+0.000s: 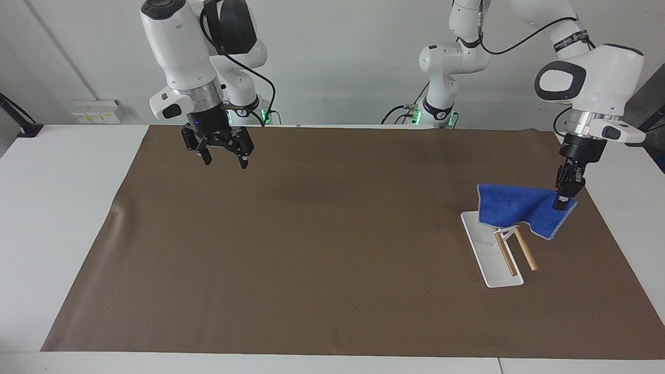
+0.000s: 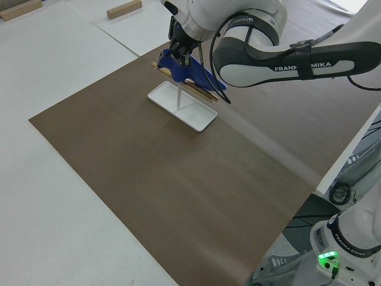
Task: Right arm passes towel to left arm to hang
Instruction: 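Move the towel over the dowels while the right gripper withdraws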
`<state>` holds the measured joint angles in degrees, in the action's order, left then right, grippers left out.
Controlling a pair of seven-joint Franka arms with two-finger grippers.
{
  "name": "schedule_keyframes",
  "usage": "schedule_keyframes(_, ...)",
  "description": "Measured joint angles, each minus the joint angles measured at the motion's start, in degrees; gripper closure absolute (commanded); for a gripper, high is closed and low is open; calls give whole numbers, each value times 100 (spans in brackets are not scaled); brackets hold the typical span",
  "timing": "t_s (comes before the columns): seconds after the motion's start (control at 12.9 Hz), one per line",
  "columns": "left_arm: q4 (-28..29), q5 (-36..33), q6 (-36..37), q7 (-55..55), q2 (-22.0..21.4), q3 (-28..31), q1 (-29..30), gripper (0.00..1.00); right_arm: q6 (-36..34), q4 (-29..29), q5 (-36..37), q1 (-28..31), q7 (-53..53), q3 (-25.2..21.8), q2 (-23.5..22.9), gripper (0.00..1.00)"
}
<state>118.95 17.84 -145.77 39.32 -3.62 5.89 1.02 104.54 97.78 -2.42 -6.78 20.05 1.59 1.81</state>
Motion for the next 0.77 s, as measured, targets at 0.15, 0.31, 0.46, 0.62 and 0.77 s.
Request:
schedule_keyframes(0.15,10,-136,76,-2,9,47,4,100,-347,-244,59,152,-267,-4,0,0)
schedule_keyframes(0.31,35,-318,146,-1,32,52,6,100,-568,-374,179,352,-583,-23,-2,0)
schedule_keyframes(0.46,35,-342,146,-2,57,39,6,100,-779,-532,186,585,-917,-98,-3,0)
schedule_keyframes(0.62,-9,-347,144,11,63,-122,0,100,-1123,-739,187,596,-1088,-359,1,0)
schedule_keyframes(0.77,-167,-348,138,185,109,-386,-8,100,-1415,-898,187,596,-1225,-537,22,0)
